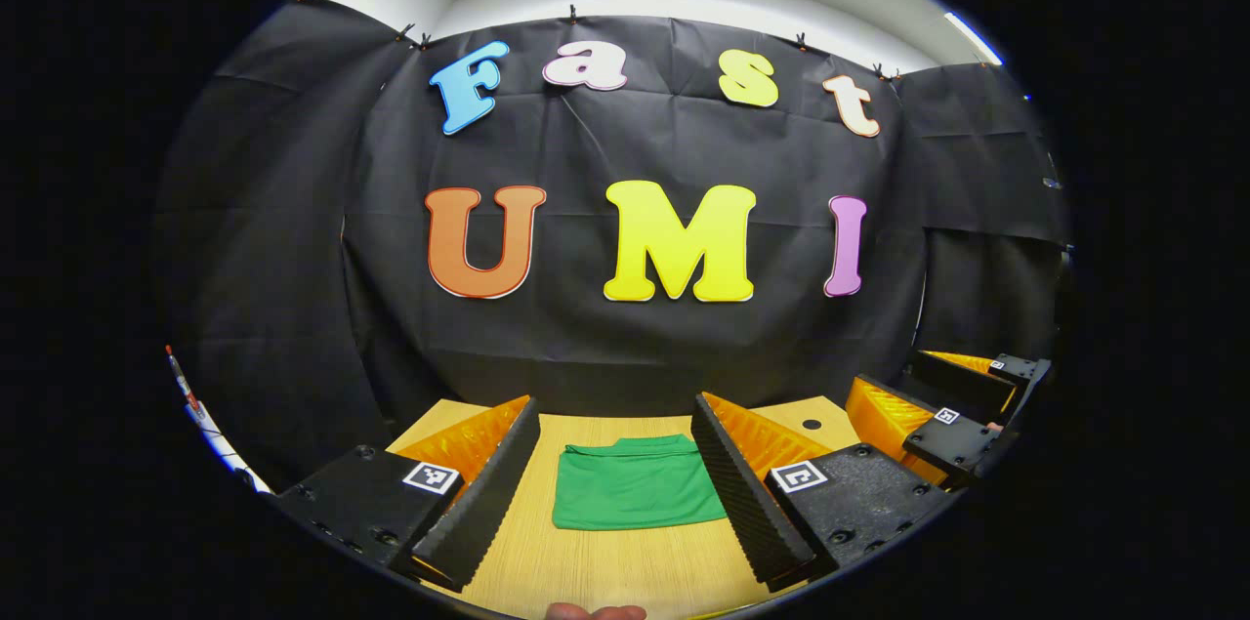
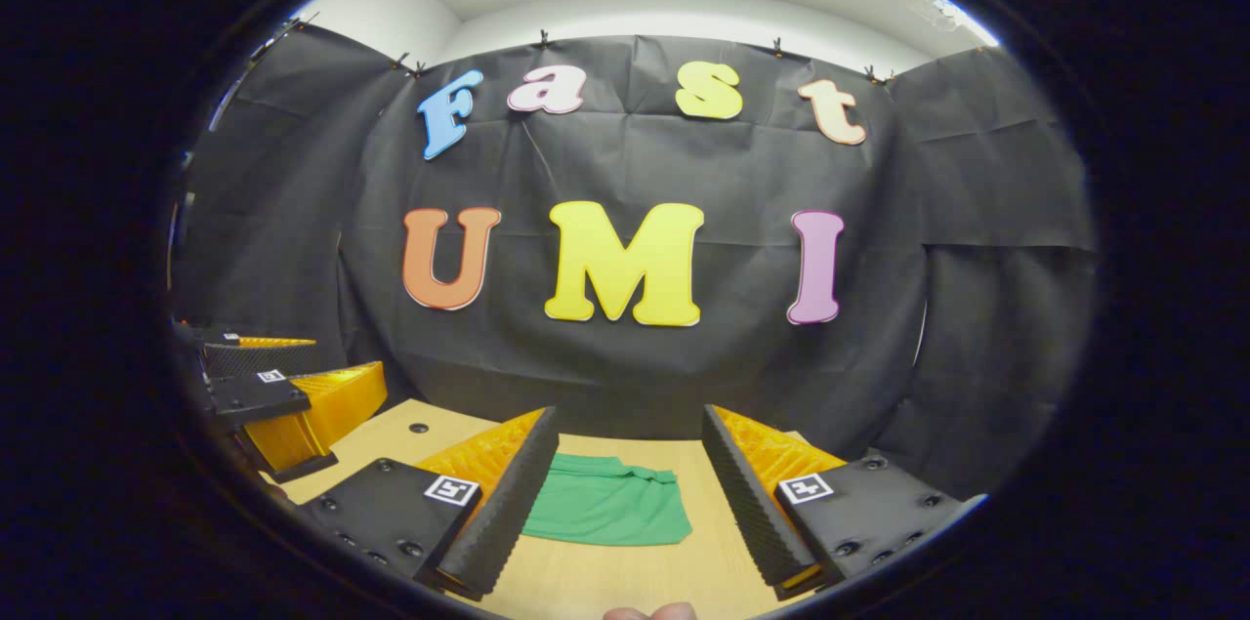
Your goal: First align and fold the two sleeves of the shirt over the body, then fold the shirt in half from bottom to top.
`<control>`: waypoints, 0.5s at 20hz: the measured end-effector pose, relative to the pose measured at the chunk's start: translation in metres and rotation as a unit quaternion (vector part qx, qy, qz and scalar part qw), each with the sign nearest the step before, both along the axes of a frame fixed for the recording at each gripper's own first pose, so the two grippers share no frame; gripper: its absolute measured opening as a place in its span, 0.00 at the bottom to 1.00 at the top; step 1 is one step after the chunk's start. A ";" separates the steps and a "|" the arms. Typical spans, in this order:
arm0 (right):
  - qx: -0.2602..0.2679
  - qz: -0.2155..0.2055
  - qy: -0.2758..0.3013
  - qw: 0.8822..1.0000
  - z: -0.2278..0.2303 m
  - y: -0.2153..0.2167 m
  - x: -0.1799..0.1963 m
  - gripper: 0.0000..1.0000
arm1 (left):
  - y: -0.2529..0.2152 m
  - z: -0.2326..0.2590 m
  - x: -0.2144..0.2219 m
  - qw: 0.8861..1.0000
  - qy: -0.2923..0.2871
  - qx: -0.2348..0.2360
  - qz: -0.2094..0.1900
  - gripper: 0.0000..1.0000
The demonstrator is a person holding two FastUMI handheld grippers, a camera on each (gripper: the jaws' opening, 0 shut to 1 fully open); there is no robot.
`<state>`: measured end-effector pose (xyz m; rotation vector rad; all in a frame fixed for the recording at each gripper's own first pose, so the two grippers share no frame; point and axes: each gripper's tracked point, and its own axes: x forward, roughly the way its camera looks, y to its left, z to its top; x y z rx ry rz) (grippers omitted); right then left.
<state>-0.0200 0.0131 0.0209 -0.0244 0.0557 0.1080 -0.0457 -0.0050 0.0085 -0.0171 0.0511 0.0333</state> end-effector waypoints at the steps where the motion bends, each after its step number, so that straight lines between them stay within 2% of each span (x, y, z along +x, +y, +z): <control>1: 0.001 0.000 0.002 1.000 -0.003 0.000 0.001 0.95 | 0.000 0.002 0.000 1.000 -0.001 0.001 0.000 1.00; 4: 0.006 -0.004 0.009 1.000 -0.005 -0.001 0.008 0.95 | 0.003 0.002 0.006 1.000 -0.001 0.006 0.000 1.00; 5: 0.006 -0.006 0.008 1.000 -0.005 -0.003 0.009 0.98 | 0.003 0.003 0.008 1.000 -0.003 0.006 -0.001 1.00; 10: 0.001 -0.006 0.007 1.000 -0.005 -0.003 0.018 0.95 | 0.003 0.000 0.016 1.000 0.000 0.002 -0.002 1.00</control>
